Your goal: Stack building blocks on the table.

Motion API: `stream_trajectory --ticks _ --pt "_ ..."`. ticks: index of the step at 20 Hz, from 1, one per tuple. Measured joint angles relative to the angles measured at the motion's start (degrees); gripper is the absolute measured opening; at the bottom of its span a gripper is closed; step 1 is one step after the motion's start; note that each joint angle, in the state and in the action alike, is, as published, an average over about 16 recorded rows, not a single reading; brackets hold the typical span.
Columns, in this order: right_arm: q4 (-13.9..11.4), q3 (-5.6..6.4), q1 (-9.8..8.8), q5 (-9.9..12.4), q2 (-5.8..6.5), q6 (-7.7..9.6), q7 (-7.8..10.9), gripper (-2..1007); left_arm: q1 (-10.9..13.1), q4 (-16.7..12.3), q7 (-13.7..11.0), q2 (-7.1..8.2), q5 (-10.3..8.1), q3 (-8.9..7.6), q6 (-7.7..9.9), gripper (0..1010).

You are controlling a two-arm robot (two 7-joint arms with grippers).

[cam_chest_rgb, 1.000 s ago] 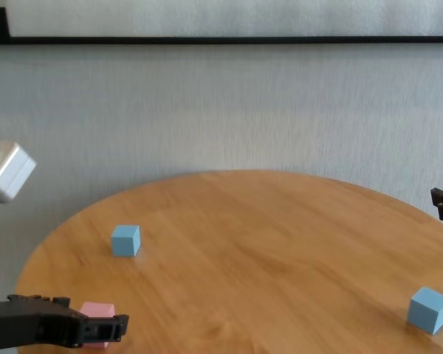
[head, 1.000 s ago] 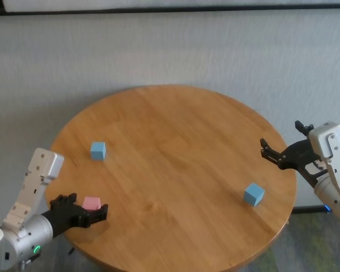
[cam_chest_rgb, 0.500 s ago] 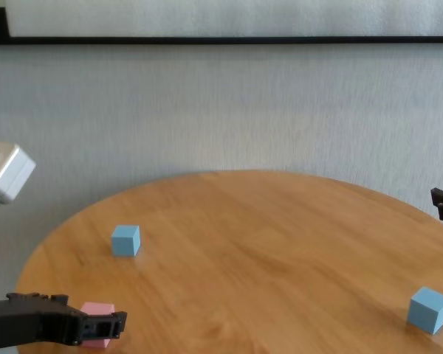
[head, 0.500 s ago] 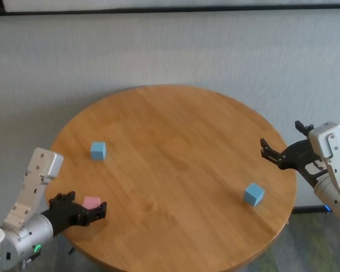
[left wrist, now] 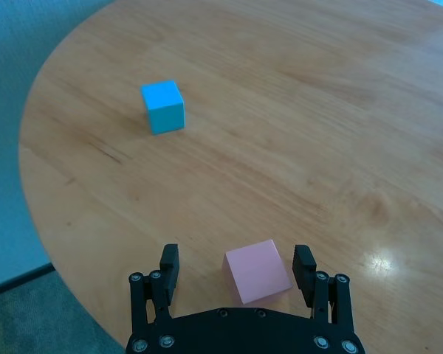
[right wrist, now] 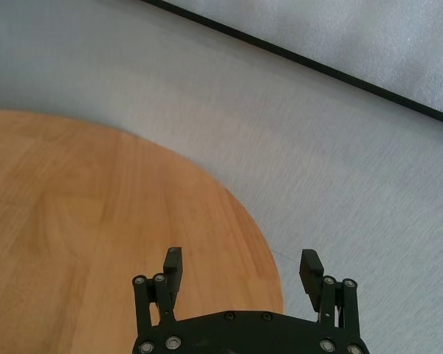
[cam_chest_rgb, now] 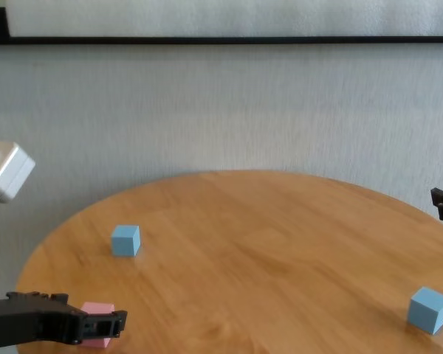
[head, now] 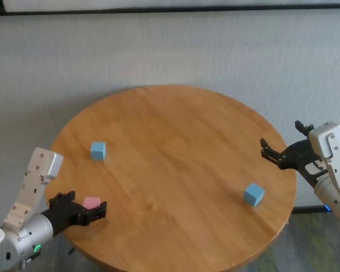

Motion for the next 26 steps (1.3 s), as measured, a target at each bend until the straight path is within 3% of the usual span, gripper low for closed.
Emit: stream_trajectory --ticks 10,20,26 --pt "0.00 0.00 0.00 0.00 0.00 0.00 0.00 1005 0.00 -0.07 0.02 0.09 -0.12 0.06 0.00 864" --pt "0.00 0.00 0.00 0.00 0.00 0.00 0.00 1005 0.00 -0.10 0.04 0.13 -0.19 0.10 0.03 572" --pt "0.00 0.00 0.00 0.00 0.00 0.00 0.00 1005 0.00 -0.12 0.05 0.15 -0.22 0.12 0.05 447"
